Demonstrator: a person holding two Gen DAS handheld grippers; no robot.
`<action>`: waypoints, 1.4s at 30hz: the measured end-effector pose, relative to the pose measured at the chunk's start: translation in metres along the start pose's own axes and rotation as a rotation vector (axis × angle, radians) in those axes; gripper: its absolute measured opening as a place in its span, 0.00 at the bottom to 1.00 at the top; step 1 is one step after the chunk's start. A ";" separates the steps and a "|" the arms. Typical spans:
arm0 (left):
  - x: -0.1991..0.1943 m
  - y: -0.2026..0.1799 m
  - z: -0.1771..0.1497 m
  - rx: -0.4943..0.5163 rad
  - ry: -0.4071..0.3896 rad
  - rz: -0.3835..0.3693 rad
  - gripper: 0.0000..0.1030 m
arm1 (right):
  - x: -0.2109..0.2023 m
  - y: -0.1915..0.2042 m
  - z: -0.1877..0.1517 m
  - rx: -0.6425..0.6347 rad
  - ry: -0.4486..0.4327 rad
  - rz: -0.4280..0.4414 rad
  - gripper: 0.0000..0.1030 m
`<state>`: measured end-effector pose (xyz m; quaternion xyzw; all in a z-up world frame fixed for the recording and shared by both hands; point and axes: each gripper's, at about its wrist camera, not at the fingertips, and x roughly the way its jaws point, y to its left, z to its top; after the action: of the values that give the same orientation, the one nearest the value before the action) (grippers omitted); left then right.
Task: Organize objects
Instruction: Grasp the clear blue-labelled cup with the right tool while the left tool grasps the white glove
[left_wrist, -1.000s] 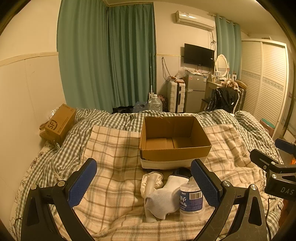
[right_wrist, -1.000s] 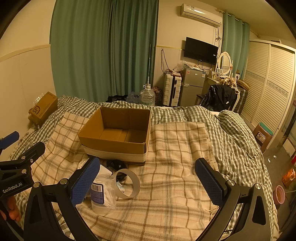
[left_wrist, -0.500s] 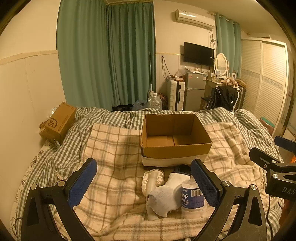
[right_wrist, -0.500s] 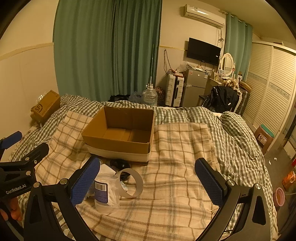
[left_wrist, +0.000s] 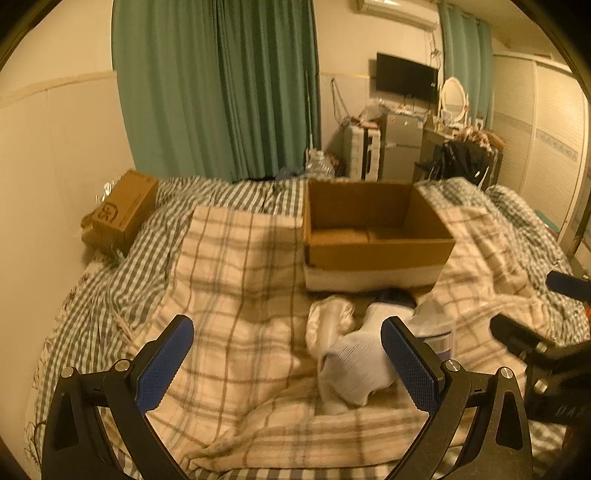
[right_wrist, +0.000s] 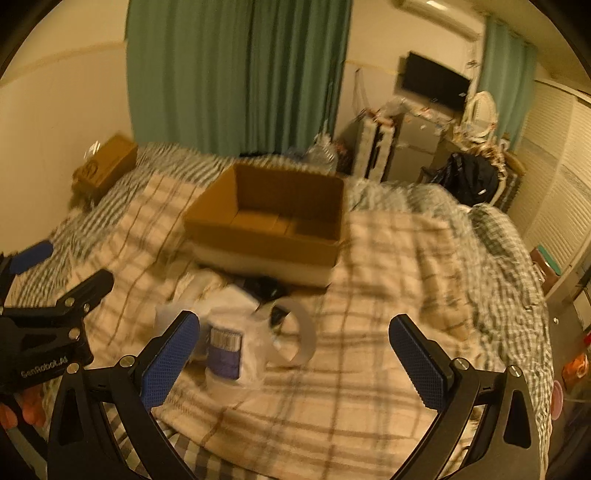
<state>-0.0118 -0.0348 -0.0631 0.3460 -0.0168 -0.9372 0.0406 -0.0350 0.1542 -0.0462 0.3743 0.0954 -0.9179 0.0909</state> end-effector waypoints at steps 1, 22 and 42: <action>0.004 0.002 -0.002 -0.003 0.014 0.002 1.00 | 0.007 0.005 -0.002 -0.014 0.023 0.010 1.00; 0.068 0.004 -0.021 -0.028 0.251 -0.070 1.00 | 0.093 0.023 -0.015 -0.007 0.235 0.218 0.62; 0.089 -0.060 -0.024 0.168 0.321 -0.232 0.66 | 0.060 -0.040 -0.001 0.069 0.134 0.131 0.61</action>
<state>-0.0674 0.0175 -0.1424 0.4927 -0.0482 -0.8637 -0.0944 -0.0861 0.1879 -0.0853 0.4431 0.0449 -0.8857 0.1314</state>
